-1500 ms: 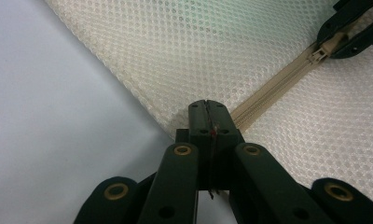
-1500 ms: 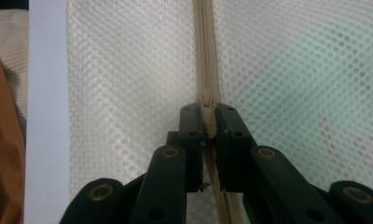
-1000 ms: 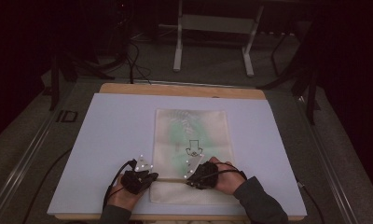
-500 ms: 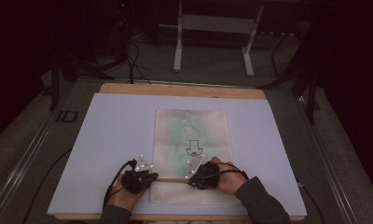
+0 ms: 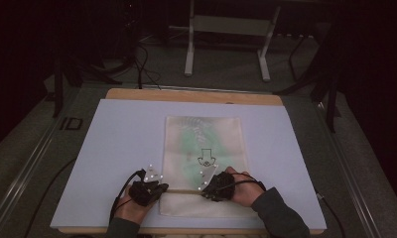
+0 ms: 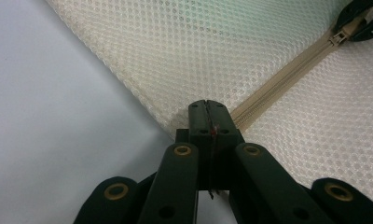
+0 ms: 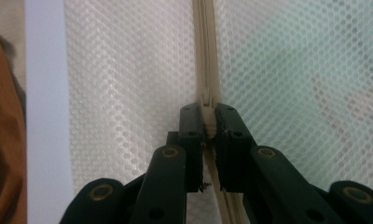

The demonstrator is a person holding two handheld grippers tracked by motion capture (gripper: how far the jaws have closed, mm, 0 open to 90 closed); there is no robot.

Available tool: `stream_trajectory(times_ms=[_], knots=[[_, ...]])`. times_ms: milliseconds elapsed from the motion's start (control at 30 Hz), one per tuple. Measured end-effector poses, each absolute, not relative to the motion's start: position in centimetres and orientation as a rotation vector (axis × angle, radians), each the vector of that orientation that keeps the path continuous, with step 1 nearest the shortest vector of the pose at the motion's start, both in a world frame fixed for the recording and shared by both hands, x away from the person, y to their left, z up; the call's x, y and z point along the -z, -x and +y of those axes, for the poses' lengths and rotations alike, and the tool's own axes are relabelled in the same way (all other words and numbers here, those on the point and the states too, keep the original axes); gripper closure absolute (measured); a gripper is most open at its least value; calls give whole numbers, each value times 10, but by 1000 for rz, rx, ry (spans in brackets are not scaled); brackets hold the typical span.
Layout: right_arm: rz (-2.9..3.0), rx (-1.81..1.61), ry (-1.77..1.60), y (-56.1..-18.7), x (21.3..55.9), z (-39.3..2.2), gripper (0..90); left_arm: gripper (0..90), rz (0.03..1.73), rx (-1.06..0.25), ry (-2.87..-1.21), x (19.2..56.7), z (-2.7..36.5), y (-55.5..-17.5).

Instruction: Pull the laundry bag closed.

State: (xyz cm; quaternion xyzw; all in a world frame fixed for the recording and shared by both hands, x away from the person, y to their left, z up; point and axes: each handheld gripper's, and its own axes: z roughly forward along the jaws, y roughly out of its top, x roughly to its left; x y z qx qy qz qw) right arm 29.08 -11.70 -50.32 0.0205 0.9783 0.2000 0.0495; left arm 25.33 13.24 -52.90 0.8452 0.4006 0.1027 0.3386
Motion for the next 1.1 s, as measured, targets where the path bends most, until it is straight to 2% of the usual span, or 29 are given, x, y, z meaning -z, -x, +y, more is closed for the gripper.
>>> stream_trajectory(times_ms=[1100], knots=[[2973,-609,-107,-291,503,-141,823,895,1042,-267,-2201,529,133,-253]])
